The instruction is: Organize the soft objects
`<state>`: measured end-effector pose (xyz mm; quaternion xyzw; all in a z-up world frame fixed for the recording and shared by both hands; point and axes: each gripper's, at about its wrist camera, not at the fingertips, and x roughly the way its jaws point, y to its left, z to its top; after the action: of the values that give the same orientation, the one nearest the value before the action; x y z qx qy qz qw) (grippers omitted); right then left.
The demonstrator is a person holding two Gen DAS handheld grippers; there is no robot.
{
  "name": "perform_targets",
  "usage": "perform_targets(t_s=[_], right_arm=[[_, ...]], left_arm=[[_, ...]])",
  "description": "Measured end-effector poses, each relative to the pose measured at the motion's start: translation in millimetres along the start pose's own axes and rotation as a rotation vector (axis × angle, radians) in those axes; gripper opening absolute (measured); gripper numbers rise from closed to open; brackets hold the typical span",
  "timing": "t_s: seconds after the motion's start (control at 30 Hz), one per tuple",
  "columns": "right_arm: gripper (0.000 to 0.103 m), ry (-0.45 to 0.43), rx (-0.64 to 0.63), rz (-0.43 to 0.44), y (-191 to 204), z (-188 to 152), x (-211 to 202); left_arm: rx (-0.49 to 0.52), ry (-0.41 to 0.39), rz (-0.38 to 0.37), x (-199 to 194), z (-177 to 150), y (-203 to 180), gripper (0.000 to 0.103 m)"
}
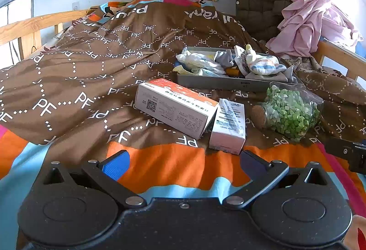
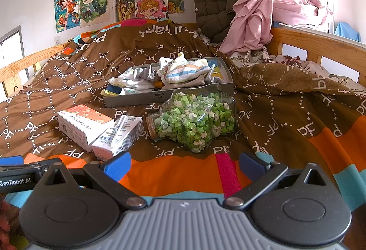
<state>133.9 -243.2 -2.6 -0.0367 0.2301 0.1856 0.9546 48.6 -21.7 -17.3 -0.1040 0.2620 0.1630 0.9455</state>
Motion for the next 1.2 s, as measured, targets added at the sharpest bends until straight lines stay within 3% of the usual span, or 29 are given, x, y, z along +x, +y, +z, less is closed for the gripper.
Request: perform_targets(t_s=[0.2,0.4,0.73,1.2], right_arm=[[0.103,-0.001,-0.001,-0.001,0.3,0.0,-0.1],[0.103,-0.001,0.000,-0.001,0.4,-1.5,1.1],[0.103,0.000,0.001,0.000,0.2,-1.0,0.4],[0.103,0.000,0.001,0.000,0.4,-0.5,-0.3]], left_arm=[[-0.005,0.009,-0.004,0.3,-0.6,0.5,0.102],[0.012,0.031,0.039,0.2,1.1,-1.8,0.102],[0.008,0.030,-0.013,-3.7,-0.2,-3.7,0.102],[0.037,0.019,-0.020,-5.7,-0.5,-7.3,0.102]])
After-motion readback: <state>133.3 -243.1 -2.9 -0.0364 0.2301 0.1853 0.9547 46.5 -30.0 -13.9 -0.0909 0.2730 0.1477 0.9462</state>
